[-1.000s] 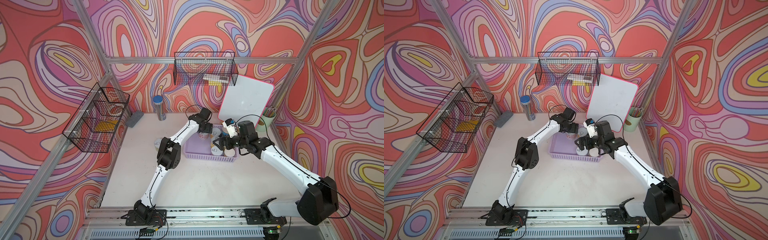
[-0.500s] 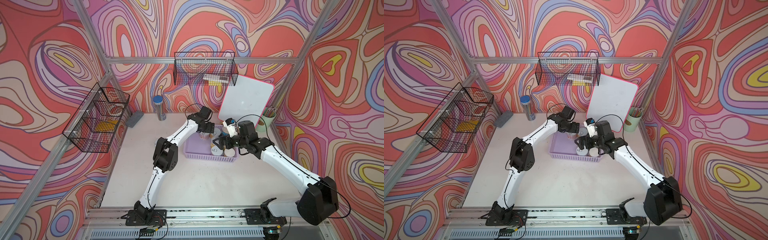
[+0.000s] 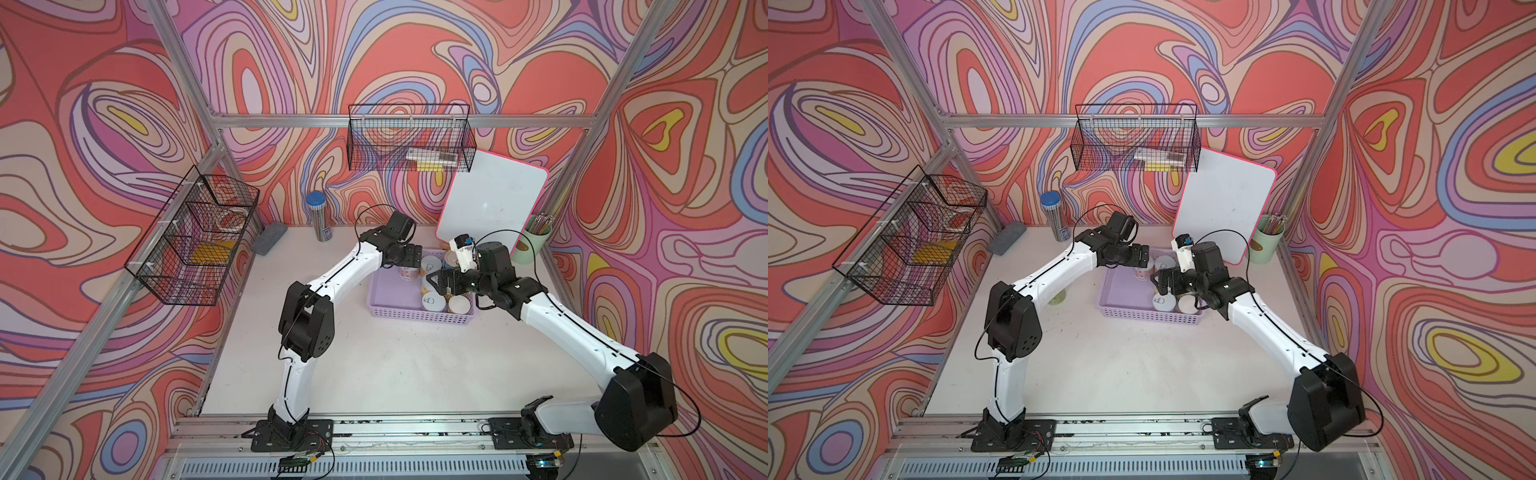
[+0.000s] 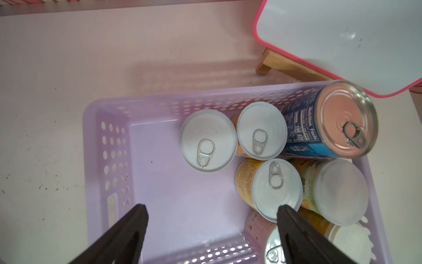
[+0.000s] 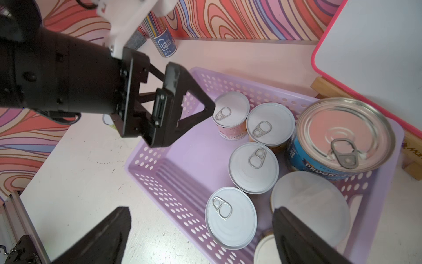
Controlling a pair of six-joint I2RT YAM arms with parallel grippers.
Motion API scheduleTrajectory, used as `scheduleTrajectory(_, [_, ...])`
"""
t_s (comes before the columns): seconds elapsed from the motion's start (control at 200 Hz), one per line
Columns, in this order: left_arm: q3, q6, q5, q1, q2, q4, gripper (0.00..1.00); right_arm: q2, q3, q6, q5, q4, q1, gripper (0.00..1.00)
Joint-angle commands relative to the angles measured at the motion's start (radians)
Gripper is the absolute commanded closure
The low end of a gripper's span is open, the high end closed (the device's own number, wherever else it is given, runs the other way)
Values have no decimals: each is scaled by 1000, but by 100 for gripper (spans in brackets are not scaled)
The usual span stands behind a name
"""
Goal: Put the canned food in the basket
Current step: Place the canned food in the basket.
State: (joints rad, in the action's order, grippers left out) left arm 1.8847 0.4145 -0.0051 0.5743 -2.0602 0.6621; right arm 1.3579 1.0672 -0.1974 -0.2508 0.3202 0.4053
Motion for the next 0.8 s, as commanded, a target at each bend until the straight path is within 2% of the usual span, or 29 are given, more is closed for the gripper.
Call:
scheduleTrajectory(0.0, [-59,-19,-36,-12,80,-19,7,22,-1,-21,11,-40,5,2])
scheduleTrajectory(0.376, [-315,-9,-85,-56,273,-45,7,106,50,-46,40,-79,64,2])
scheduleTrajectory(0.796, [-539,-7,-121,-164,452,-44,7,263,149,-86,97,-128,197,2])
